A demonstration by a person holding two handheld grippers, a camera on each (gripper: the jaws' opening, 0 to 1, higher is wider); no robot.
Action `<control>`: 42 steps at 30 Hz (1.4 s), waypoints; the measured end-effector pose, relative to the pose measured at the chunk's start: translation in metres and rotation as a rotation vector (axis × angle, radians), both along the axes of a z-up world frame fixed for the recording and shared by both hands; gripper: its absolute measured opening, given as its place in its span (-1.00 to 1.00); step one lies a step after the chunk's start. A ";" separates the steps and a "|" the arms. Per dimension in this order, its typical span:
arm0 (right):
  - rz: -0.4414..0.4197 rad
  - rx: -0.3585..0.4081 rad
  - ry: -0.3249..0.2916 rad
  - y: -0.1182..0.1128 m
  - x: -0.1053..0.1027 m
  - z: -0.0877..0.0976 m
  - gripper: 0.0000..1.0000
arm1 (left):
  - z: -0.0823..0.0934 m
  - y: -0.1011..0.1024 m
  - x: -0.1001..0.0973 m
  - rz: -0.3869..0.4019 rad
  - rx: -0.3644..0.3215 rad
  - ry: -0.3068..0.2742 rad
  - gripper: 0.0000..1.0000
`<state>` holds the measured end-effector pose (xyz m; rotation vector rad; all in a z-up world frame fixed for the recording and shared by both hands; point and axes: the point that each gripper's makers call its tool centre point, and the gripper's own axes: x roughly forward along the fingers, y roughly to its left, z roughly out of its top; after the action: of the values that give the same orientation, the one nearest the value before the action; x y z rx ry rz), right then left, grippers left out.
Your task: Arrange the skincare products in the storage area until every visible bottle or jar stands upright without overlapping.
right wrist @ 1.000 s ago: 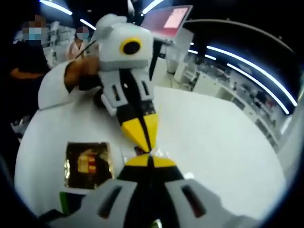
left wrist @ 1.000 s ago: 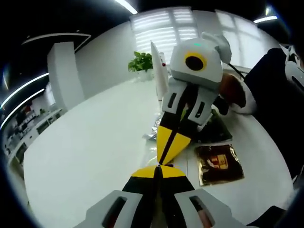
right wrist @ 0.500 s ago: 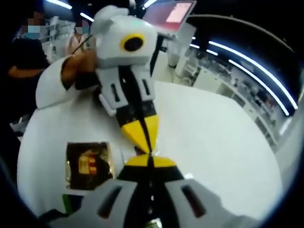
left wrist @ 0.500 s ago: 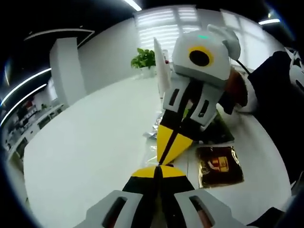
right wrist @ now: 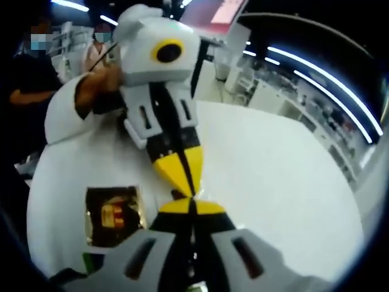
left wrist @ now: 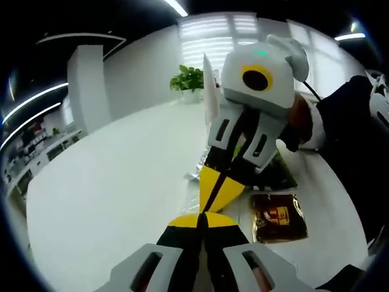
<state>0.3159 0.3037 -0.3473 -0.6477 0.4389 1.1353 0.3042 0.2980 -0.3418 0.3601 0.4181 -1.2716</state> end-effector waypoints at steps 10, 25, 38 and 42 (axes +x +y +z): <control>-0.020 0.023 -0.036 -0.007 0.002 0.018 -1.00 | 0.007 -0.003 -0.002 0.003 -0.049 0.009 -1.00; -0.085 0.156 -0.073 -0.019 -0.014 0.066 -1.00 | 0.040 -0.024 -0.021 0.095 -0.172 0.070 -1.00; -0.169 0.226 -0.143 -0.053 -0.040 0.105 -1.00 | 0.055 -0.008 -0.005 0.240 -0.237 0.087 -1.00; -0.153 0.251 -0.234 -0.062 -0.051 0.122 -1.00 | 0.074 -0.002 -0.007 0.282 -0.304 0.040 -1.00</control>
<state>0.2651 0.2415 -0.2253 -0.5097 0.1401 0.9374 0.2975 0.2962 -0.2677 0.0163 0.2917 -1.0466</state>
